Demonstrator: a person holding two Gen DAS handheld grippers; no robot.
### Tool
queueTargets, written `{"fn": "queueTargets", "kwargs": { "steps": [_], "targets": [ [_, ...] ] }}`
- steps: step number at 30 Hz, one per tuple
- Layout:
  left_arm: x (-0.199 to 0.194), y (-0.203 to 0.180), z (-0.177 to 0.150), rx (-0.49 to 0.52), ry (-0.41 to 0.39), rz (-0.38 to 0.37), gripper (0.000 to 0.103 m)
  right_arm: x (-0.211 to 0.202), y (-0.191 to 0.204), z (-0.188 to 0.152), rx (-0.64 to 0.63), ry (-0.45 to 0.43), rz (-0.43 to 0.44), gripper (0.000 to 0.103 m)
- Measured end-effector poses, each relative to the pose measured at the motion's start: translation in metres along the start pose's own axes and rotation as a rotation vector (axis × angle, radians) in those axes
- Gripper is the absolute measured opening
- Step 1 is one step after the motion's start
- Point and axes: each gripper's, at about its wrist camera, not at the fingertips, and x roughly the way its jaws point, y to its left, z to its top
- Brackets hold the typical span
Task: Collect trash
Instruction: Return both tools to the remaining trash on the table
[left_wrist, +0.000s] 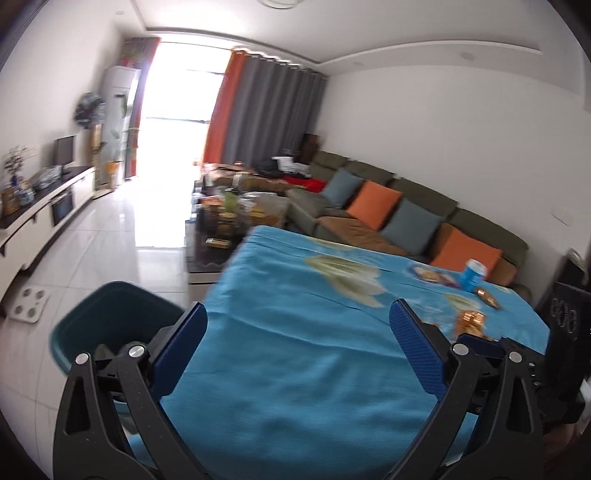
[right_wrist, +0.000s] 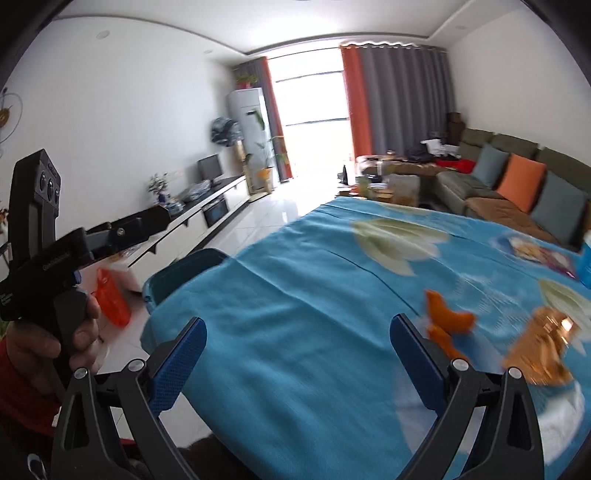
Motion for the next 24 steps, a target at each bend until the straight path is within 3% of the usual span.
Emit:
{"fn": "queueTargets", "kwargs": {
  "steps": [11, 24],
  "targets": [
    [0.006, -0.074, -0.022, 0.103, 0.020, -0.182, 0.097, -0.059, -0.046, -0.038, 0.122, -0.110, -0.205, 0.096],
    [0.040, -0.112, -0.029, 0.199, 0.074, -0.289, 0.097, -0.085, -0.088, -0.055, 0.221, -0.114, -0.365, 0.096]
  ]
}}
